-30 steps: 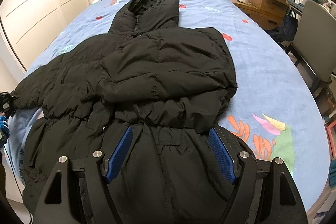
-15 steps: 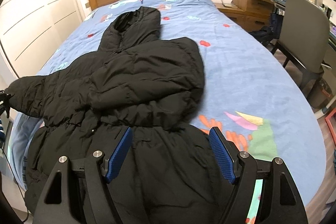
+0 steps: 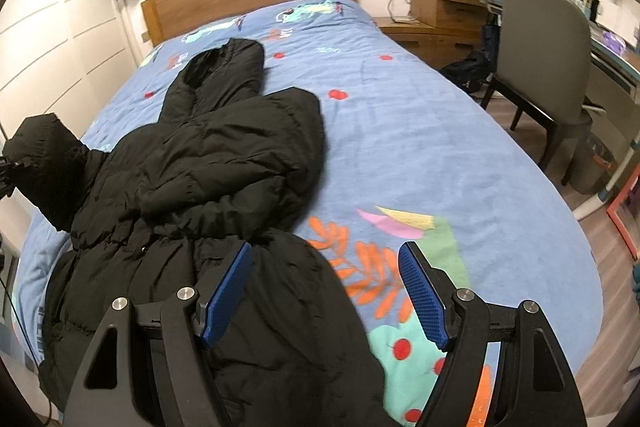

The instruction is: Fold large clothes

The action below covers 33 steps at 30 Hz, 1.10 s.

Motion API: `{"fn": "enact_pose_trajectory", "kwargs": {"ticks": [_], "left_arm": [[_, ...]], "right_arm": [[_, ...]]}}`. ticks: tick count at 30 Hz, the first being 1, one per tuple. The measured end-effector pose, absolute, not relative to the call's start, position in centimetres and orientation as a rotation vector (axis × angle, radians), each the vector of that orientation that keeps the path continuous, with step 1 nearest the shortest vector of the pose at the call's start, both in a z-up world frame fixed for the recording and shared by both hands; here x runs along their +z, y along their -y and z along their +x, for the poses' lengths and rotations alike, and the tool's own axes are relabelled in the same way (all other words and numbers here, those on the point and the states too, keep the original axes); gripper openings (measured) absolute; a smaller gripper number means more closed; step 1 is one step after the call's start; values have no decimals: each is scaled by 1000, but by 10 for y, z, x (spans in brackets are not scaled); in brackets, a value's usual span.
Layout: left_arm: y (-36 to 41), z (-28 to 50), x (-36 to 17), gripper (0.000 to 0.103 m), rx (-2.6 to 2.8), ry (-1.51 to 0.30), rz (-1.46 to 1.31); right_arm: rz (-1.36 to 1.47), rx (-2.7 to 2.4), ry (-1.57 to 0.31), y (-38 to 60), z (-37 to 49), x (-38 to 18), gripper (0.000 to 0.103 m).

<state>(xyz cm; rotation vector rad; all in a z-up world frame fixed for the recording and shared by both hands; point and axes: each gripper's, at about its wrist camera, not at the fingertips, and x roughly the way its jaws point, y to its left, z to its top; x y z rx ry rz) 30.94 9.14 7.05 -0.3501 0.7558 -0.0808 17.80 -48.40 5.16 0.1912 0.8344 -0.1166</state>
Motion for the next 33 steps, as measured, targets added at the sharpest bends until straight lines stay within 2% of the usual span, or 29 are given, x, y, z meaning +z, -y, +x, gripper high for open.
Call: {"fn": "enact_pose_trajectory", "kwargs": {"ticks": [8,15,17,21,23,30,33], "left_arm": [[13,319,40,8,-165,-849,-256],[66,322,-1,9,-185,-955,-187],[77,320,-11,13,-184,-987,-167],[83,312,-16,40,-223,-1009,-155],[91,307,-12,45,-249,-999,-135],[90,280,23,45,-343,-944,-83],[60,272,44,45,-311,-915,-64]], "right_arm": [[265,-176,-833,531,154,38,74],[321,-243,-844,569,137,25,74],[331,-251,-847,574,132,23,74],[339,-255,-853,578,128,20,74],[337,-251,-852,577,125,22,74],[308,-214,-843,561,123,35,74],[286,-169,-844,545,131,43,74]]}}
